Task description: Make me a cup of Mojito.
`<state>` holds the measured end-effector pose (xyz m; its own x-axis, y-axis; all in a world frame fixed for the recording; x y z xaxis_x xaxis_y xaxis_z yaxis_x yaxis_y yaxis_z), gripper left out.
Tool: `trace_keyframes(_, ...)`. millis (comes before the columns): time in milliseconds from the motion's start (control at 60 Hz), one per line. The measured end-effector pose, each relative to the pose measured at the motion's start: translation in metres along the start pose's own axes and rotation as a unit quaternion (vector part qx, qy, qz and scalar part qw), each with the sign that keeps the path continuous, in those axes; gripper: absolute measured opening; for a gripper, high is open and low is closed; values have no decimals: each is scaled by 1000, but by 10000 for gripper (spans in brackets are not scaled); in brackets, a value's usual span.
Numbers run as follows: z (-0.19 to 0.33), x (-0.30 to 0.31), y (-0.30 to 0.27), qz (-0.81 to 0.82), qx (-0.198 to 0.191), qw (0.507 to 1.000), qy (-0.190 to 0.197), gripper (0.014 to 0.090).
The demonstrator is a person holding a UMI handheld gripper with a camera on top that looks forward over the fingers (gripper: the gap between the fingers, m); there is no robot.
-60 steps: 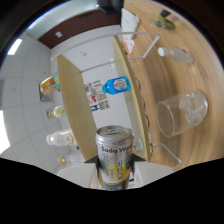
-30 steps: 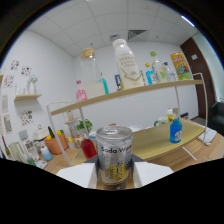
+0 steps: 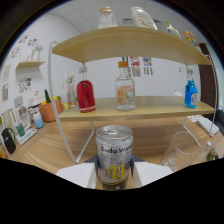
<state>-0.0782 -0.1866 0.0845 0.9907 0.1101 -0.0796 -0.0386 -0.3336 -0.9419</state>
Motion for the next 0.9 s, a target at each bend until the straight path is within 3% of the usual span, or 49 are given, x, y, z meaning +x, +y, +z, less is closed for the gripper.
trace_keyframes(250, -8, -5, 4, -29, 23, 999, -5, 530)
trace_keyframes(433, -14, -5, 11, -36, 16, 999, -2, 540)
trace_keyframes(500, -15, -4, 15, -39, 0, 999, 1, 624)
trace_keyframes(583, -23, -4, 11, -43, -6, 999, 4, 860)
trace_keyframes(900, -92, -4, -24, -25, -43, 998, 24, 857)
